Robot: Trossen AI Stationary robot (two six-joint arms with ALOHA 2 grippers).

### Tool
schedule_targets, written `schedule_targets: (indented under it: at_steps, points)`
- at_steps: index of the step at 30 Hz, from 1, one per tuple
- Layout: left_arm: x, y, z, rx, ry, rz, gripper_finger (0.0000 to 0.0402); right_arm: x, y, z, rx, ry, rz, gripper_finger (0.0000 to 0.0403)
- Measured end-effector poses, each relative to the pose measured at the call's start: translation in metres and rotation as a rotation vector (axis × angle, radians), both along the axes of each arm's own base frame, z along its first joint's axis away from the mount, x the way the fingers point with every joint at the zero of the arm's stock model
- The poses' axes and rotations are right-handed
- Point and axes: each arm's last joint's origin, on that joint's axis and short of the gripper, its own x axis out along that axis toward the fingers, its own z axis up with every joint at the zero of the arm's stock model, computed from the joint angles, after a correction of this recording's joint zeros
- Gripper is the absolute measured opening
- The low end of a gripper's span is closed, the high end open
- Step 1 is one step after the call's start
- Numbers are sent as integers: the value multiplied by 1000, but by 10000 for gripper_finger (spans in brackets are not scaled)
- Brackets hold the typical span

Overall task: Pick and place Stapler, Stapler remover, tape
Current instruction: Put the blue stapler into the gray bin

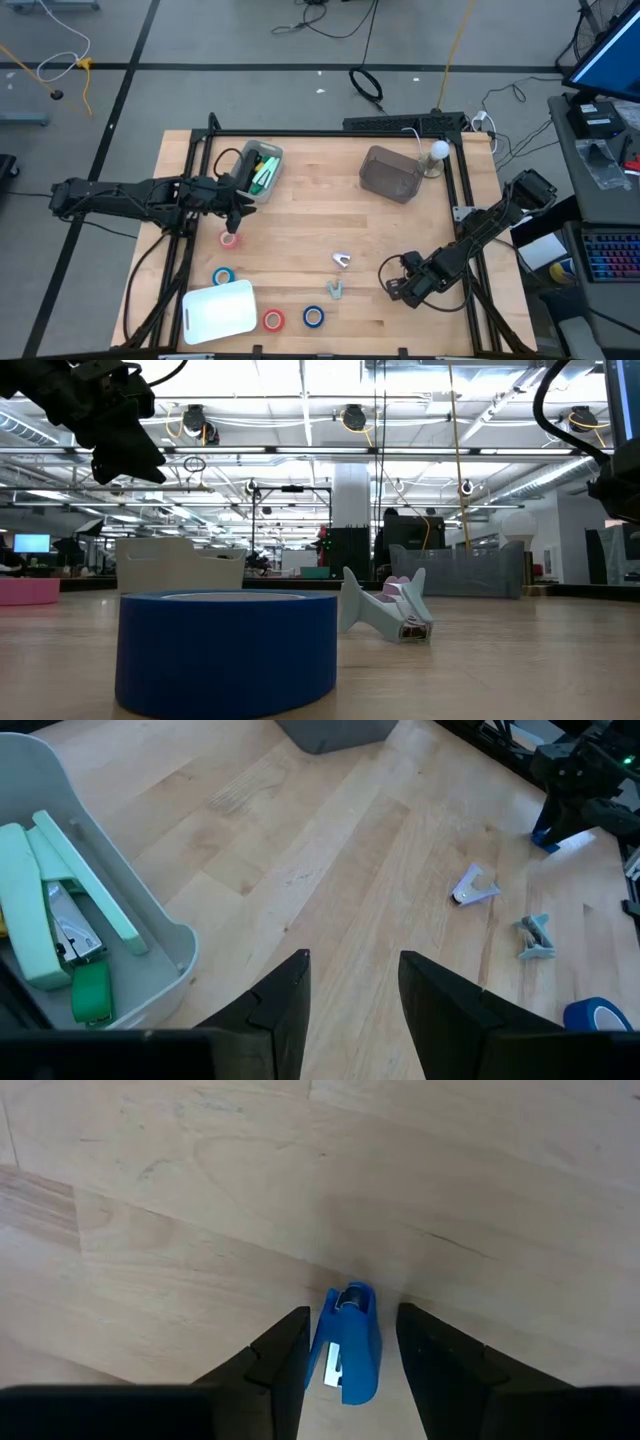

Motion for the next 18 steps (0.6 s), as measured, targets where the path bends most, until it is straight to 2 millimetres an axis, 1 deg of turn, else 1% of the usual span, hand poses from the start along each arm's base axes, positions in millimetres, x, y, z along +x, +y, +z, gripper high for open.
schedule_targets:
  at_steps: [8, 18]
  points:
    - [0, 0, 0, 4, 1, -3, 152, -2, 3, 0, 11, 1, 37, 152]
    - [0, 0, 0, 5, 1, -4, 152, 0, 4, 1, 24, -19, 53, 217]
